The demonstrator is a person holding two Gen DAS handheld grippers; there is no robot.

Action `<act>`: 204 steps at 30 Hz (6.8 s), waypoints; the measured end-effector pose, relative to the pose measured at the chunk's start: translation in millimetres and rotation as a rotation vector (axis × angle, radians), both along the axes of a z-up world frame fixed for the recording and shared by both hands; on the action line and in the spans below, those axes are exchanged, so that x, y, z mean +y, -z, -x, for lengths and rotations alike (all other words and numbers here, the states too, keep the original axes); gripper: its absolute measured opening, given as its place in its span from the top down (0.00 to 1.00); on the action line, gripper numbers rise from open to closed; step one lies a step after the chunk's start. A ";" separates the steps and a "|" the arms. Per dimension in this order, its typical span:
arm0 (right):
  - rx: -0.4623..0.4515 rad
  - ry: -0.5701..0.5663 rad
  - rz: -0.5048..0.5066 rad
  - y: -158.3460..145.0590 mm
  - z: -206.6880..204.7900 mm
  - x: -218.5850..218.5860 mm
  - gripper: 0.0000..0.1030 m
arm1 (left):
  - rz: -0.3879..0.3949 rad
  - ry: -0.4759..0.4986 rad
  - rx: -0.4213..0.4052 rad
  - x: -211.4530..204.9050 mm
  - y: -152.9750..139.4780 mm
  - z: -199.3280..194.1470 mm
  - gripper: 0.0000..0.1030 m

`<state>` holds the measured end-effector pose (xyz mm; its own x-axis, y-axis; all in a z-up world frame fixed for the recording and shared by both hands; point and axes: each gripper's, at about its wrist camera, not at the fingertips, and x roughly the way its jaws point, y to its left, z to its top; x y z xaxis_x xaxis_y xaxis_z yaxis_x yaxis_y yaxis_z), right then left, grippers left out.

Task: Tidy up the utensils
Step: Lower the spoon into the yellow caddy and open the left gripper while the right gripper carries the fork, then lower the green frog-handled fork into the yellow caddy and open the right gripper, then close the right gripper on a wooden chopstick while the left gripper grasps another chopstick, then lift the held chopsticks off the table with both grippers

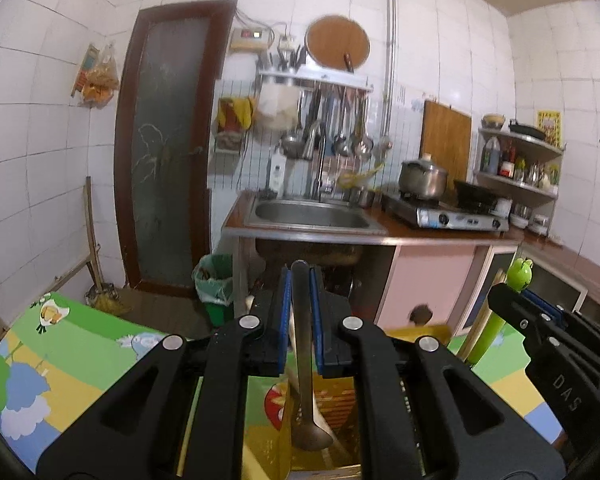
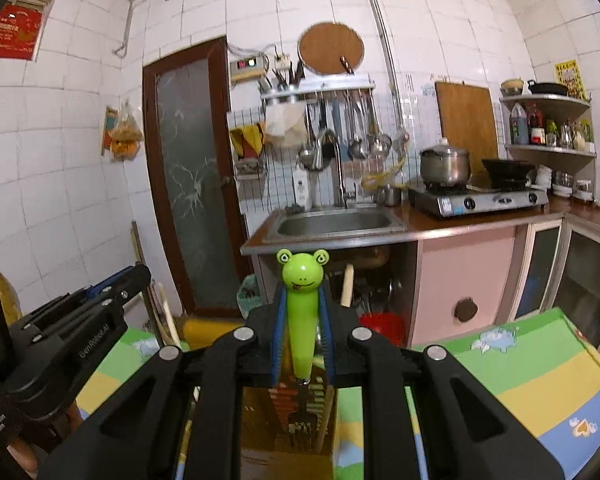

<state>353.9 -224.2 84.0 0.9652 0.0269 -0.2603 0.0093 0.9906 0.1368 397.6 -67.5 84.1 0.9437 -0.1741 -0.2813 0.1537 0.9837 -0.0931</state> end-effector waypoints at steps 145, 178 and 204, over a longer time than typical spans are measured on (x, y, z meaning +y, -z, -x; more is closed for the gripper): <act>0.426 0.000 -0.042 101.1 154.3 4.8 0.93 | -0.077 -0.059 0.268 65.0 54.4 177.1 0.95; 0.649 0.054 0.038 147.6 102.1 21.7 0.90 | -0.091 -0.041 0.603 70.2 147.5 103.6 0.95; -0.013 0.119 -0.060 55.0 196.6 -4.2 0.94 | -0.096 -0.089 0.058 58.4 55.8 192.8 0.95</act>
<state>157.3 -228.4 29.0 0.9657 -0.0725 -0.2492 0.1237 0.9727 0.1964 204.8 -9.2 28.4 0.9358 -0.0600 -0.3474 0.0626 0.9980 -0.0039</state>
